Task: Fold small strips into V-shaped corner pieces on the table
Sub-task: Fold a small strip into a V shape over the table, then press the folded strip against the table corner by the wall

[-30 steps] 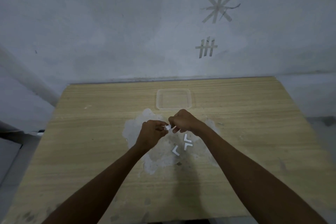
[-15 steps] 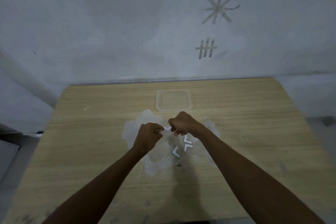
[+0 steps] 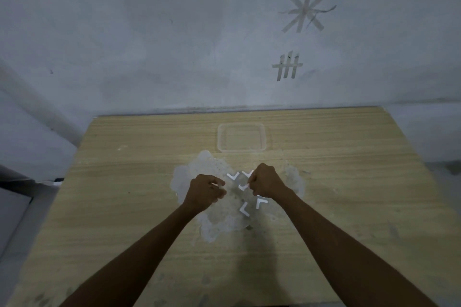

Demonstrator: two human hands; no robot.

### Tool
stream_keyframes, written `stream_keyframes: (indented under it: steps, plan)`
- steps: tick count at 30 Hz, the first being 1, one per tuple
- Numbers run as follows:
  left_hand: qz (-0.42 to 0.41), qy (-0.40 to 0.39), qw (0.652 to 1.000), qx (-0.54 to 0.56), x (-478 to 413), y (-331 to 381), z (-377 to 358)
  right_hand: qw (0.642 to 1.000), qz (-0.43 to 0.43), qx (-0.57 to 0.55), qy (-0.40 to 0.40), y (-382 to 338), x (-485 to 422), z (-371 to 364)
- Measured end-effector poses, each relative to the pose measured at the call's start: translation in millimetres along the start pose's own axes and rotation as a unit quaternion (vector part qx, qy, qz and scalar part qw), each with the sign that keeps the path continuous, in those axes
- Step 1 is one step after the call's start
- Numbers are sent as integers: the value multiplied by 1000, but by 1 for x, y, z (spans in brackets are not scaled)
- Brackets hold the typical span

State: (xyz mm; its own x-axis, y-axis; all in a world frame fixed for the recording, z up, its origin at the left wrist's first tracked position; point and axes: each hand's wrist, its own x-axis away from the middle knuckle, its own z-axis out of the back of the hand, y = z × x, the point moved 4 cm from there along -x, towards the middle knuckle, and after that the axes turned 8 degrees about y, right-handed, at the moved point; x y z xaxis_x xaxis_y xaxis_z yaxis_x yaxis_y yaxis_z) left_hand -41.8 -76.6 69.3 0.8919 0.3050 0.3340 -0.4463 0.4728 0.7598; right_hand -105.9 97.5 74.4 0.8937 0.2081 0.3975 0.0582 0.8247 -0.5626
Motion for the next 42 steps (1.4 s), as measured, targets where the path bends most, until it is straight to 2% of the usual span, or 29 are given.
stream_keyframes:
  steps: [9, 15, 19, 22, 26, 33, 38, 42]
  plan:
    - [-2, -11, 1000, 13, -2, -2, -2, 997, 71, -11, 1, -7, -2, -6]
    - [14, -11, 1000, 22, -6, -9, 2, 996, 62, -35, 46, -4, -6, -3]
    - [70, -32, 993, 87, -5, -11, 3, 994, 81, -50, 57, -9, -8, 1]
    - [98, -66, 982, 150, -3, -8, 4, 991, 113, -65, 27, -21, -6, -1]
    - [122, -107, 954, 253, -1, -1, 14, 987, 144, -77, 9, -42, -4, 1]
    - [159, -173, 879, 416, -6, 15, 41, 968, 202, -123, 85, -86, 0, 27]
    - [157, -187, 848, 470, -5, 25, 64, 952, 223, -167, 123, -118, 7, 41]
    - [169, -180, 835, 492, -1, 22, 75, 947, 255, -145, 132, -139, 14, 41]
